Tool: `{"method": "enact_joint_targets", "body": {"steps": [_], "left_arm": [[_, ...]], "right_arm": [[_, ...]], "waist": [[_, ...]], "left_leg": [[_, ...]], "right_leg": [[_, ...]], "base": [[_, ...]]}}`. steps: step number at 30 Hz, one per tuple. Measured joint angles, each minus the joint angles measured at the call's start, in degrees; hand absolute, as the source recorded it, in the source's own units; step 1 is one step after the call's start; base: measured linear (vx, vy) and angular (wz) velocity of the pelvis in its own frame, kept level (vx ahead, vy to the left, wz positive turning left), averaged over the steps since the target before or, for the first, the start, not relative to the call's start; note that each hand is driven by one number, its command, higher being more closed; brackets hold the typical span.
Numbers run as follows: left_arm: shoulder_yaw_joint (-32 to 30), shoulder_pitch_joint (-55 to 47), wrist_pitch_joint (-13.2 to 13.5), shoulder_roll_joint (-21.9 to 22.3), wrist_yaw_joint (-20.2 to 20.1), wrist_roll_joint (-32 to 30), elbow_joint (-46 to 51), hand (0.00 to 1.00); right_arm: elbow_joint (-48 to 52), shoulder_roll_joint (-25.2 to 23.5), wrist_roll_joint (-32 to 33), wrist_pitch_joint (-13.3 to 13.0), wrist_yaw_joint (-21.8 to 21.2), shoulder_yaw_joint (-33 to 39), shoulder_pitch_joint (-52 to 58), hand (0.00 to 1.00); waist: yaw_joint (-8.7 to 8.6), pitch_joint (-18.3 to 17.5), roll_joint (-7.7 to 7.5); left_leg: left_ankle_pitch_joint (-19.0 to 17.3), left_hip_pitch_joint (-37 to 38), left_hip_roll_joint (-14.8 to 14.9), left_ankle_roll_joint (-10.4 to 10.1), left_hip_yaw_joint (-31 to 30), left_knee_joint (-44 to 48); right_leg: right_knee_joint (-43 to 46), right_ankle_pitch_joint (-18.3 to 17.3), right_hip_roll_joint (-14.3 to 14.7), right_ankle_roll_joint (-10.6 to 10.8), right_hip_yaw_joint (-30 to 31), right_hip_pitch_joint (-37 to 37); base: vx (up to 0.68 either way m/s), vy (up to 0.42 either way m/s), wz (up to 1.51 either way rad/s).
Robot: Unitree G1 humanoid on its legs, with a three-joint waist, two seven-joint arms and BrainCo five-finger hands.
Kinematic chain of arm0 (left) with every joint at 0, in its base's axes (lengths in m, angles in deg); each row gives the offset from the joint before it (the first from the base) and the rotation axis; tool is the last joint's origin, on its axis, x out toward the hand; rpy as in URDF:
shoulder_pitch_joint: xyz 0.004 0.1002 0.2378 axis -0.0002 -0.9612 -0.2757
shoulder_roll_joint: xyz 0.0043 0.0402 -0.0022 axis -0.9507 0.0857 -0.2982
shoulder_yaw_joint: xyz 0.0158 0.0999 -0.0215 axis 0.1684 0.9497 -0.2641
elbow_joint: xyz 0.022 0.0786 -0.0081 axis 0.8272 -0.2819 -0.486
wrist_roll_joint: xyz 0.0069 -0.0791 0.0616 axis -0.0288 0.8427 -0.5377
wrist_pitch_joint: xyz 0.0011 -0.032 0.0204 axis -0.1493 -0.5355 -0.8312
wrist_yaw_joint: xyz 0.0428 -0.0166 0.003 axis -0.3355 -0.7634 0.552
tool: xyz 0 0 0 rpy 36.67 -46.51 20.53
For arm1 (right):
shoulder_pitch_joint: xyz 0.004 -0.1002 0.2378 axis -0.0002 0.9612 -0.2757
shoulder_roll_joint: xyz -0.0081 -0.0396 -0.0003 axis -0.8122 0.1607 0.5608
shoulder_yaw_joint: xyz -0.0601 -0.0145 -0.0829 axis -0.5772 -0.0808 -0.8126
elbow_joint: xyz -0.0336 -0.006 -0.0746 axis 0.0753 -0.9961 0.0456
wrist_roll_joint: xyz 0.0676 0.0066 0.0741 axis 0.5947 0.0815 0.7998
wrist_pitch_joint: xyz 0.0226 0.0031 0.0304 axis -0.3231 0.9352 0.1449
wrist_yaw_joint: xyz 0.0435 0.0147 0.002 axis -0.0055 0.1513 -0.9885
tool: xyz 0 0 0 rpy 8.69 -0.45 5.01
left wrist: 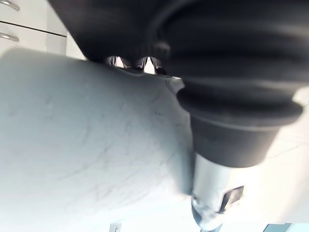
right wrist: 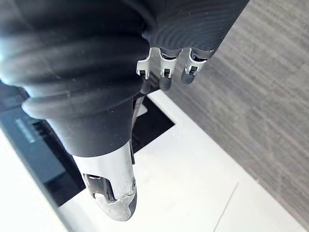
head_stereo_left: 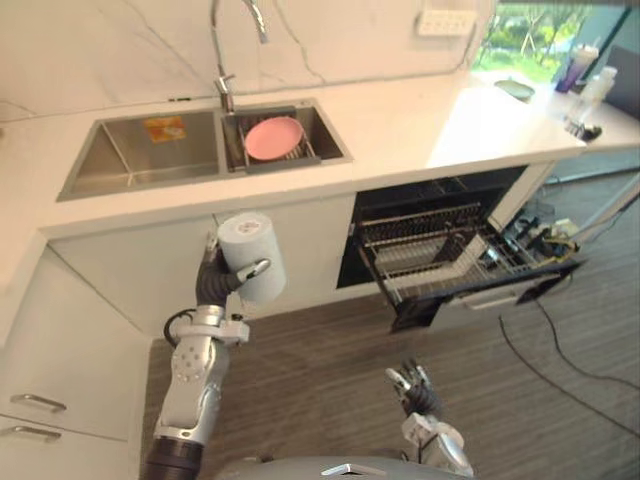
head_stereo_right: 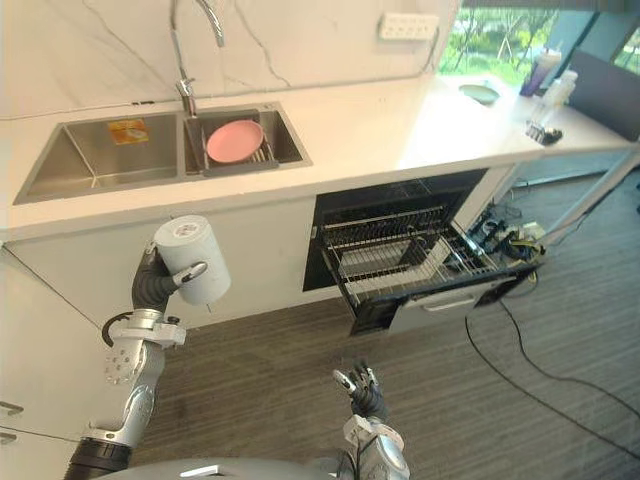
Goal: Walk over to the sink, pick up the cup, carry it to the dishwasher, place the cup inside the dishwasher, then close the dishwasher door
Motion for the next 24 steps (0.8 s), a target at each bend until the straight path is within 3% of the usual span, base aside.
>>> {"method": "enact_joint_targets", "body": {"steps": [3,6,9,12,14,17,18,19,20,21,22,24], "left_arm": [[1.11,-0.33,-0.16,0.09,-0.65,-0.04,-0.72,1.00],[3.52,-1.49,-0.28,0.11,-1.82,-0.82,-0.54,1.00],[5.30,-3.01,-0.69,2.99,-2.83,-1.62,0.93,1.00],[5.29,-2.51,-0.89,3.98,-2.69,-2.07,1.64,1.00],[5.35,-2.50,-0.98,3.92,-2.47,-2.06,3.37,1.00],[5.38,-2.60,-0.55,3.36,-1.20,-2.06,3.60,1.00],[5.44,-3.39,-0.13,3.57,-0.59,-2.06,3.81,1.00],[5.48,-3.08,-0.08,3.64,-0.33,-2.07,3.93,1.00],[5.61,-3.45,-0.08,3.98,0.11,-2.06,4.03,1.00],[5.53,-4.19,-0.06,4.73,0.25,-2.06,3.98,1.00],[5.49,-4.31,-0.05,4.90,0.26,-2.05,3.98,1.00],[5.54,-4.27,0.42,4.67,0.13,-2.05,3.90,1.00]], "right_arm": [[6.69,-0.67,-0.46,0.46,0.80,0.51,2.15,0.00],[8.62,-1.74,-0.39,2.70,1.18,0.98,3.41,0.00],[8.54,-1.55,0.00,3.88,1.16,0.91,3.30,0.00],[9.01,-1.79,0.29,4.23,1.15,0.61,2.62,0.00],[9.84,-1.72,2.06,4.18,1.14,-0.81,2.04,0.00],[9.86,-2.04,2.33,4.16,1.19,-1.68,2.92,0.00],[10.06,-1.79,2.32,3.95,1.22,-2.50,3.63,0.00],[10.00,-1.73,2.33,3.69,1.34,-2.59,3.57,0.00],[10.76,-1.16,2.32,3.69,1.45,-2.72,4.47,0.00],[12.43,-0.51,2.28,3.64,1.33,-2.99,5.67,0.00],[12.51,-0.28,2.26,3.55,1.20,-2.56,5.67,0.00],[12.16,0.49,2.22,3.24,1.17,-1.19,4.50,0.00]], "waist": [[-0.70,0.53,-1.11],[-0.66,0.20,-2.50],[-0.31,0.26,0.88],[-0.05,0.32,1.23],[1.01,0.63,1.00],[1.26,0.06,1.68],[2.03,-0.84,2.48],[1.83,-0.69,2.29],[1.38,-0.41,2.61],[2.50,-0.11,3.11],[3.01,-0.33,3.48],[3.77,-0.58,3.87]], "left_leg": [[-3.09,1.54,-0.72,-0.04,-0.98,1.52],[-7.52,2.19,-0.32,-2.27,-1.68,6.20],[-8.67,2.45,2.80,-3.94,-1.18,7.03],[-8.41,3.68,3.41,-4.18,-0.32,5.04],[-9.75,4.50,3.93,-3.54,0.88,4.53],[-12.70,5.53,5.78,-2.20,3.36,6.25],[-13.51,6.35,7.15,-4.61,5.00,9.82],[-14.50,3.86,8.57,-4.13,5.31,17.60],[-10.68,-4.25,11.65,-3.01,4.50,35.66],[-9.23,-9.75,13.67,-4.58,3.23,45.28],[-9.57,-10.89,13.85,-5.12,3.04,45.81],[-10.87,-11.40,13.23,-4.94,2.91,38.21]], "right_leg": [[-2.20,-0.50,3.25,-1.13,-1.62,-6.01],[-9.82,8.77,3.72,-3.28,-2.64,-7.00],[-10.74,8.73,6.30,-4.42,-4.73,-6.22],[-10.95,8.78,6.99,-4.61,-6.17,-6.13],[-11.67,7.99,7.29,-5.25,-7.25,-5.31],[-8.55,4.07,7.01,-6.28,-11.02,-4.52],[-9.44,1.94,7.68,-6.05,-12.16,-2.47],[-9.46,1.52,7.95,-6.02,-12.54,-1.73],[-10.84,1.10,8.37,-6.15,-12.40,0.06],[-13.23,1.55,8.92,-6.42,-11.11,2.77],[-13.85,1.58,8.90,-6.44,-10.17,3.48],[-15.85,1.60,8.35,-6.04,-7.91,5.86]], "base": [[0.11,-0.043,0.20],[0.18,-0.132,0.12],[0.25,-0.118,-0.06],[0.13,-0.073,-0.15],[-0.02,-0.035,-0.31],[0.08,-0.040,-0.19],[0.23,-0.012,-0.19],[0.23,0.008,0.00],[0.25,0.039,-0.09],[0.32,0.031,-0.29],[0.33,0.058,-0.73],[0.37,0.132,-0.82]]}}
